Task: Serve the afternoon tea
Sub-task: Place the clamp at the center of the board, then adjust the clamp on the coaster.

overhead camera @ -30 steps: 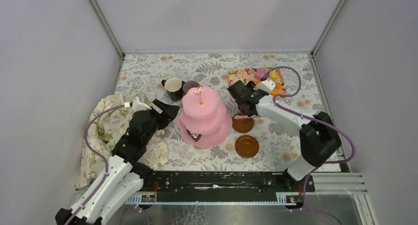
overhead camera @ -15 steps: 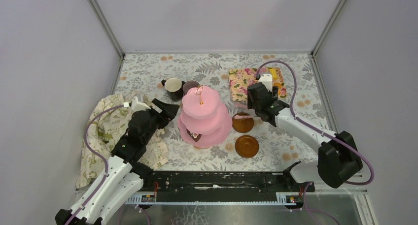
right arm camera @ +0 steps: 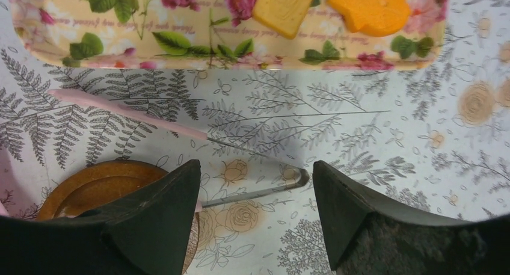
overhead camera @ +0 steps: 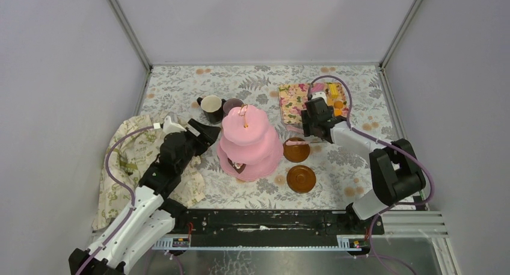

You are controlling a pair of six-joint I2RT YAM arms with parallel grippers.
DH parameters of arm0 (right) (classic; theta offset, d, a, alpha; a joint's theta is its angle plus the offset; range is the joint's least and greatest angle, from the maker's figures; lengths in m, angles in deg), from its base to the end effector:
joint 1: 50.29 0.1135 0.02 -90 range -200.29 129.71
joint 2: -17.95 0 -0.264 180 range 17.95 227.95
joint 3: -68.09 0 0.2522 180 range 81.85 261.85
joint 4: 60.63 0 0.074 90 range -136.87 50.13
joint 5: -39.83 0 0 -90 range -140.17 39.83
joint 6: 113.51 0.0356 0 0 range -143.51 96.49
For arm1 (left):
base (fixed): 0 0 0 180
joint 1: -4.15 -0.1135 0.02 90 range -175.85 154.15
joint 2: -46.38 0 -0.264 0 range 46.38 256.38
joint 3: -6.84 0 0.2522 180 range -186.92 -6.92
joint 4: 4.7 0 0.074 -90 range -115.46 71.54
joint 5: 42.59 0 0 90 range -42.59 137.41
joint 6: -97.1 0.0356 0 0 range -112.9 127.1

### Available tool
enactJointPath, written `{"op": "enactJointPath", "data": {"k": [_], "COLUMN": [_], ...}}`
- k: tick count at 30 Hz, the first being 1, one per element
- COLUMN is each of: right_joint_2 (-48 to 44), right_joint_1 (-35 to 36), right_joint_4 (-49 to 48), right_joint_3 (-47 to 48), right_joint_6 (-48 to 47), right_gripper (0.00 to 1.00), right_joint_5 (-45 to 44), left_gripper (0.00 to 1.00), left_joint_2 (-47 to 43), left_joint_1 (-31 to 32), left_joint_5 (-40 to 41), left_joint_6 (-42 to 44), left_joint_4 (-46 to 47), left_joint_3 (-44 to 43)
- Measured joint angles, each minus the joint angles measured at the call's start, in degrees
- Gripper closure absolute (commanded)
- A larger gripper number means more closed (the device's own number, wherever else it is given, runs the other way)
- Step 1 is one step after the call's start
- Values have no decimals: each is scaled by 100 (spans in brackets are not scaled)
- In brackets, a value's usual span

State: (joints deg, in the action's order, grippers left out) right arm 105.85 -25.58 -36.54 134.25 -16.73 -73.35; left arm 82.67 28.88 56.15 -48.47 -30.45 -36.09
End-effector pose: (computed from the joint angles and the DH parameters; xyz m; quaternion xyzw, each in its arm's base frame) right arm 0.2956 0.1206 0.2074 -0.0668 0.9084 -0.0792 0.4050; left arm 0.1484 -0.0624 0.2632 -0.2586 0.7713 -0.3254 0.4820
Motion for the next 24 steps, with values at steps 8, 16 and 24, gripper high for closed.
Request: {"op": "enactJointPath", "data": {"k": [8,16,24], "right_joint_2": [542,887,1349], "right_joint_1": [-116,-363,-426], "right_joint_4": [-42,-96,-179], "right_joint_3": [118,319,551], "right_joint_6": [-267,-352,-396], "right_gripper": [26,27,31], "right_joint_5": [590,951,1259], "left_gripper": [17,17,17], "left_joint_2": [177,275,275], "left_joint_1": [0,0,0], "left_joint_5": [0,0,13], "left_joint_6": [0,0,4], "left_joint_4": [92,129,129], "left_joint_3": [0,0,0]}}
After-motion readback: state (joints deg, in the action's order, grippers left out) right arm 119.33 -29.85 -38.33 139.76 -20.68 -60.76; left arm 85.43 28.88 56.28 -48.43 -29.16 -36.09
